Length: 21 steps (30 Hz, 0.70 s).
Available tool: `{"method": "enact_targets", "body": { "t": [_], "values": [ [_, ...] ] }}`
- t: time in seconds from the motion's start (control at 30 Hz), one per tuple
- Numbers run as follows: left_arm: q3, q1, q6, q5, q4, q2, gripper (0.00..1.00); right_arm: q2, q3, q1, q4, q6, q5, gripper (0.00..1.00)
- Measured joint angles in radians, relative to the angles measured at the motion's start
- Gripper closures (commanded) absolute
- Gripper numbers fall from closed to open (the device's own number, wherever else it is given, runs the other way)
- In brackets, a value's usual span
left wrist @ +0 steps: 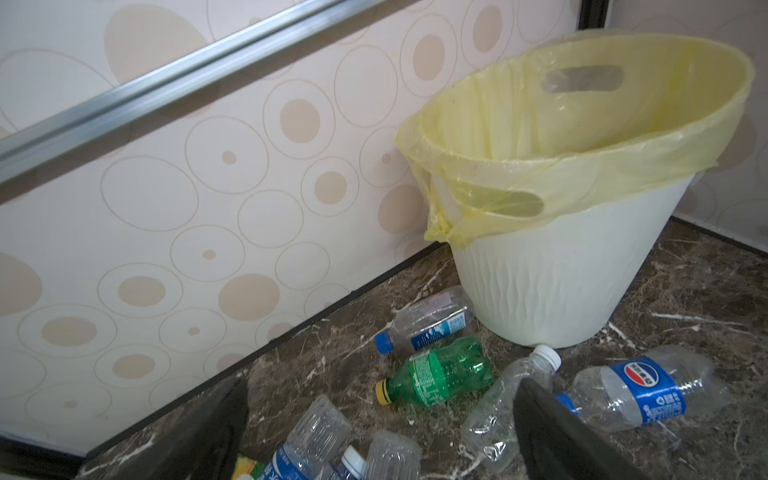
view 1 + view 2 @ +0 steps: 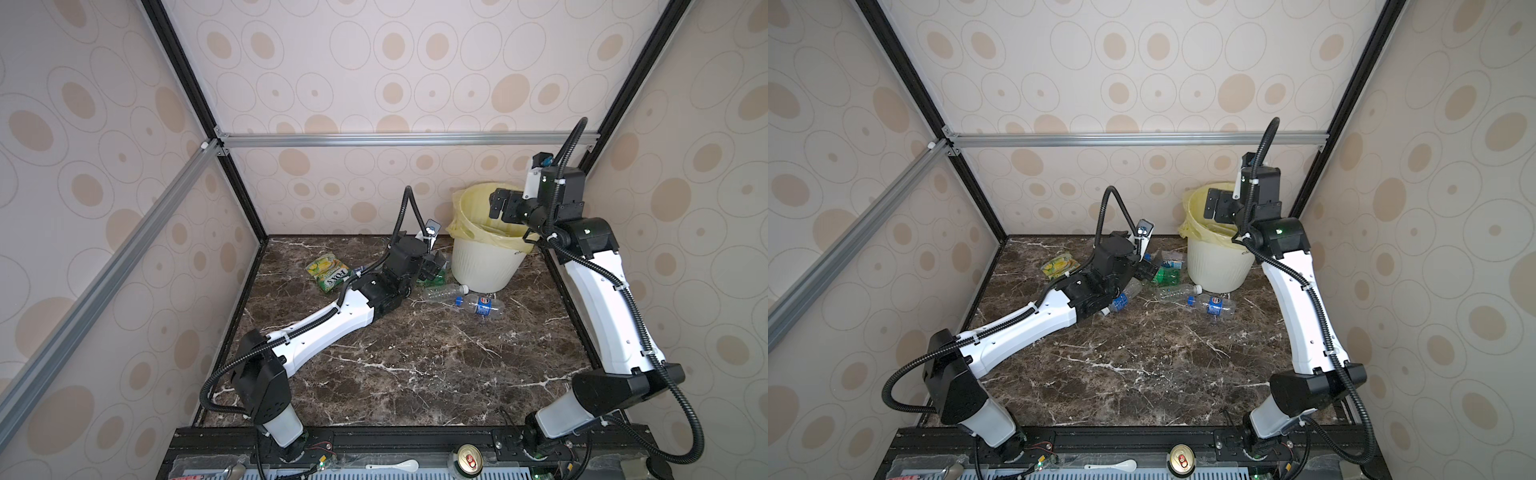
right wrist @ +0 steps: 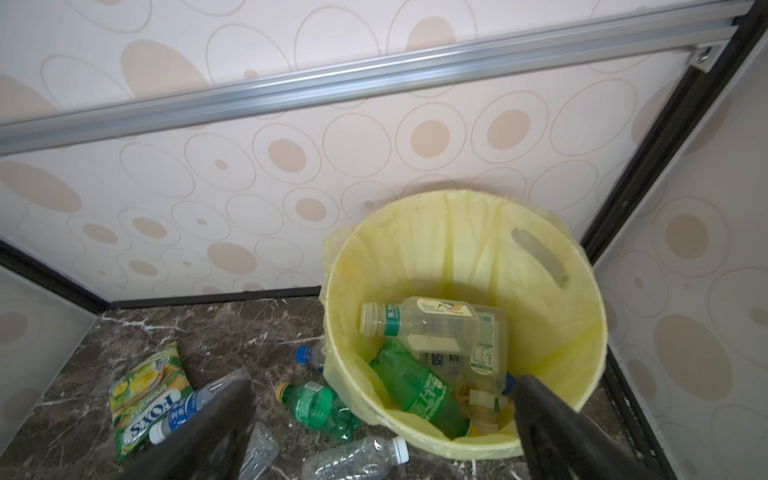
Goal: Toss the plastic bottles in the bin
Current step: 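Lower both grippers back to the blue-labelled water bottle in the pile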
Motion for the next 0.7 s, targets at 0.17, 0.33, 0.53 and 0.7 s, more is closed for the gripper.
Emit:
{"method": "enact_targets", "body": {
  "t": [0.17, 0.33, 0.53, 0.7],
  "values": [
    [0.000, 0.023, -0.052, -0.008, -0.101, 0.000, 0.01, -0.107, -0.174, 0.092, 0.019, 0.017, -0.003, 0.00],
    [-0.010, 0.087, -0.125, 0.022, -0.179, -0.008, 0.01, -0.176, -0.319, 0.192, 0.051, 0.025, -0.001, 0.00],
    [-0.122, 0.169, -0.196, 0.068, -0.200, -0.059, 0.01, -0.186, -0.519, 0.270, 0.095, 0.071, -0.028, 0.00],
    [-0.190, 0.199, -0.248, 0.123, -0.199, -0.038, 0.01, -0.186, -0.673, 0.336, 0.148, 0.133, -0.065, 0.00]
  ]
}}
